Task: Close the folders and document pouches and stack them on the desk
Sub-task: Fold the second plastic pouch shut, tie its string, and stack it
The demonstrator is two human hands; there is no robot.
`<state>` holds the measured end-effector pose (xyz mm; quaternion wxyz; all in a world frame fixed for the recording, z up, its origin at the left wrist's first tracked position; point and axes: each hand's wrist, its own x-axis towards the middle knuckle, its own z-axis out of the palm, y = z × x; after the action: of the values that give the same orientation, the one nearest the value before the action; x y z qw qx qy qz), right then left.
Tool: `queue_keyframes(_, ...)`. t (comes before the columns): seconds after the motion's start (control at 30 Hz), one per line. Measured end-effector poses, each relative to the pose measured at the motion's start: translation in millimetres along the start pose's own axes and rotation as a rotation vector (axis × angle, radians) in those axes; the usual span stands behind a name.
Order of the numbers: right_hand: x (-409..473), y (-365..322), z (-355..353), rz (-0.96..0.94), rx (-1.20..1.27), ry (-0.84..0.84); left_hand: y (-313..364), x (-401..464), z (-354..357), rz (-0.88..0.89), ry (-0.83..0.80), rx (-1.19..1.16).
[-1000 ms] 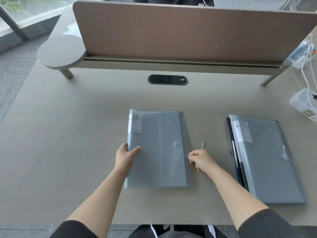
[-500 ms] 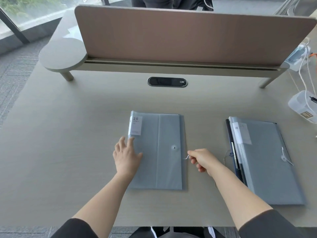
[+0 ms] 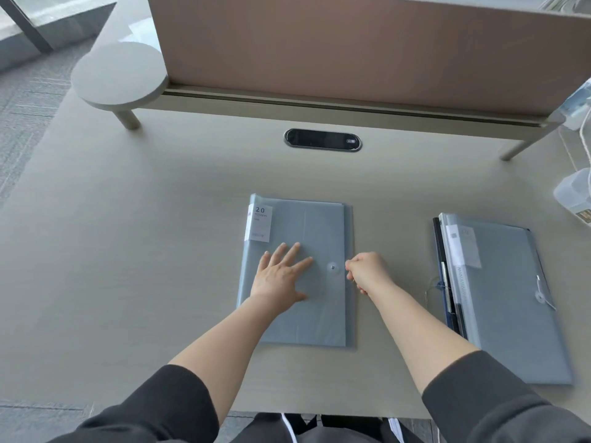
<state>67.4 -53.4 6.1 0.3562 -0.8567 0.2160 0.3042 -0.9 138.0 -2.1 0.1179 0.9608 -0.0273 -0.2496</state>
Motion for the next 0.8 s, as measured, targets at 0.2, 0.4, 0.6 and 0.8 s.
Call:
queue_keyframes(0.2, 6.1, -19.1, 14.1, -0.074, -0.19, 0.043, -1.6, 0.1, 2.1, 0.005, 0.013, -0.017)
queue_keyframes(0.4, -4.8, -42.2, 35.0, -0.256, -0.54, 0.011, -4.1, -0.2, 5.3, 0.002, 0.01, -0.035)
queue_keyframes(0.6, -16.1, -34.2, 45.0, -0.297, -0.664, -0.016, -4.3, 0.2, 5.6, -0.013, 0.015, -0.068)
queue_keyframes(0.8, -25.5, -5.8, 35.5, -0.244, -0.572, -0.038, -2.4, 0.1, 2.6, -0.025, 0.003, -0.048)
